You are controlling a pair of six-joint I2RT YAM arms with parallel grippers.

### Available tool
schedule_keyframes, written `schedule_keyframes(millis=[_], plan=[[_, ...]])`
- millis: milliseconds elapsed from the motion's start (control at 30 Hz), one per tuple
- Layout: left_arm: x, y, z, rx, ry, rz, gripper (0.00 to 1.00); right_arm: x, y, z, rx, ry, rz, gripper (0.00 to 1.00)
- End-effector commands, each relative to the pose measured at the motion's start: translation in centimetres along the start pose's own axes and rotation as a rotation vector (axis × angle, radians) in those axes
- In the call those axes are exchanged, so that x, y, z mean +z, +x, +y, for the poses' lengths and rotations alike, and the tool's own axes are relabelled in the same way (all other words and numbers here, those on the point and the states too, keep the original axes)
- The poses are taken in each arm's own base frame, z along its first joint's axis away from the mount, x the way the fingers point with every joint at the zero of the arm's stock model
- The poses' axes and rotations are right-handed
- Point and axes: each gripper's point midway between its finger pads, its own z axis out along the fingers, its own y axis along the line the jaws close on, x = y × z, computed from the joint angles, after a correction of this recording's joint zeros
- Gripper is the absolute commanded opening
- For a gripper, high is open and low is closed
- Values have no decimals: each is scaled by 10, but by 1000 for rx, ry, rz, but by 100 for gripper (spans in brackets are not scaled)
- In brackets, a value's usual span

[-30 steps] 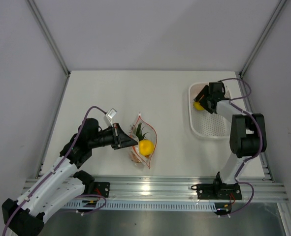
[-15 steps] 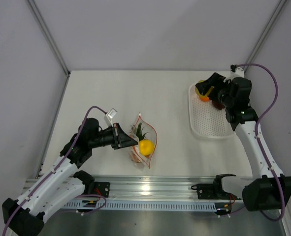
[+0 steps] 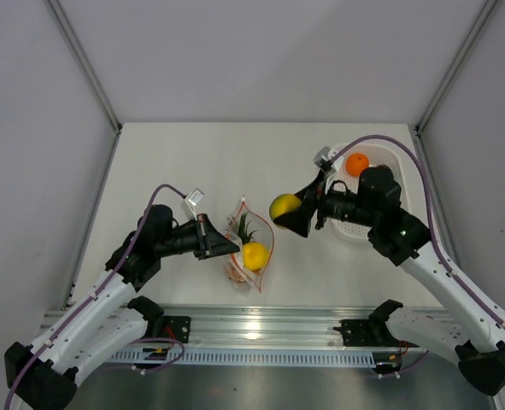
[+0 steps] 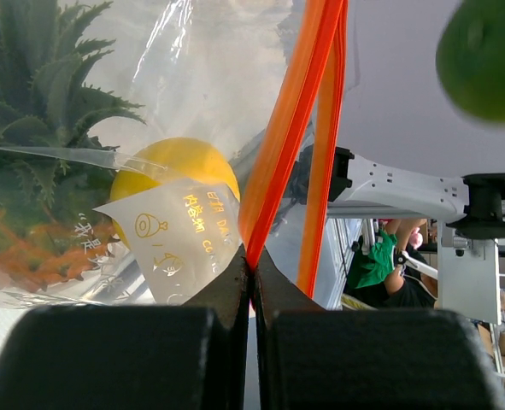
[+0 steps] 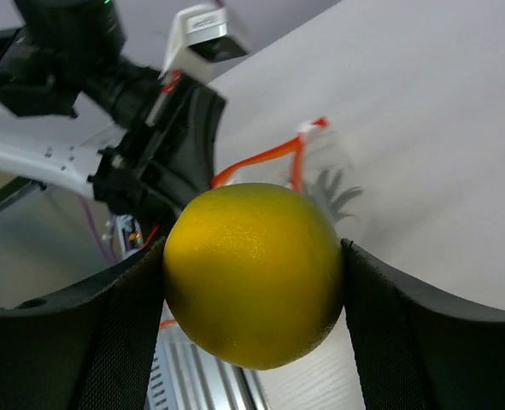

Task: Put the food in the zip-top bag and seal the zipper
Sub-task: Place the fake fruit in the zipper food storage bag.

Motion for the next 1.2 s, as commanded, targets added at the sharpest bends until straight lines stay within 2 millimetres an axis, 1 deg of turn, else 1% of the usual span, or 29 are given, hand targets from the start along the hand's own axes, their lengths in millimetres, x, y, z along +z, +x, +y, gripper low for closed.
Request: schedule_keyframes(millis=[0,100,133,200,233,333,367,400,433,467,500,567,600,667,700,733,800,867,967,1033,1067,1100,1167], plan=[[-1,-2,-10,9,36,-1,0,3,-3,43,-136,-116,2,0],[-1,-2,-10,5,35,0,1,13,8,57,-142,-167,18,1],[-1,-2,-11,6,36,-1,1,18,15,68,-145,-202,40,3],[-1,-2,-11,4,35,1,1,25,23,74,-161,-211,59,4],[-1,-2,-11,4,35,1,1,28,28,82,-170,-233,75,6],[-2,-1,-11,2,33,1,1,41,38,83,-179,-212,114,7],[-2,-2,-11,3,33,-1,0,48,44,84,-183,-214,136,7],[-2,-2,-12,4,34,-2,1,52,47,81,-183,-190,151,7],[-2,-1,-12,3,35,0,1,55,45,81,-185,-174,151,6],[-2,-1,-12,3,37,-2,1,62,55,79,-181,-163,187,6],[-2,-1,-13,4,37,-2,1,66,52,75,-183,-130,188,6],[-3,-1,-13,3,37,-4,1,71,57,71,-180,-103,217,6],[-3,-1,-13,2,37,-2,1,77,60,64,-173,-68,229,6],[-3,0,-14,2,38,-1,1,82,58,60,-164,-34,229,6],[-4,-1,-15,2,40,-4,1,87,61,52,-150,7,241,6],[-4,-1,-15,3,41,-5,1,89,58,50,-148,24,238,6],[-4,0,-16,0,41,-4,1,94,64,40,-133,78,264,6],[-4,-1,-17,3,43,-7,1,97,64,33,-124,126,266,6],[-4,-1,-19,3,47,-5,1,101,67,27,-113,155,279,8],[-5,-1,-21,4,50,-5,1,104,71,24,-110,179,289,15],[-5,-1,-23,5,54,-6,1,104,69,21,-114,196,283,19],[-6,-2,-24,8,57,-8,1,105,71,20,-115,202,291,32],[-6,-2,-25,9,56,-9,1,107,75,20,-118,201,303,41]])
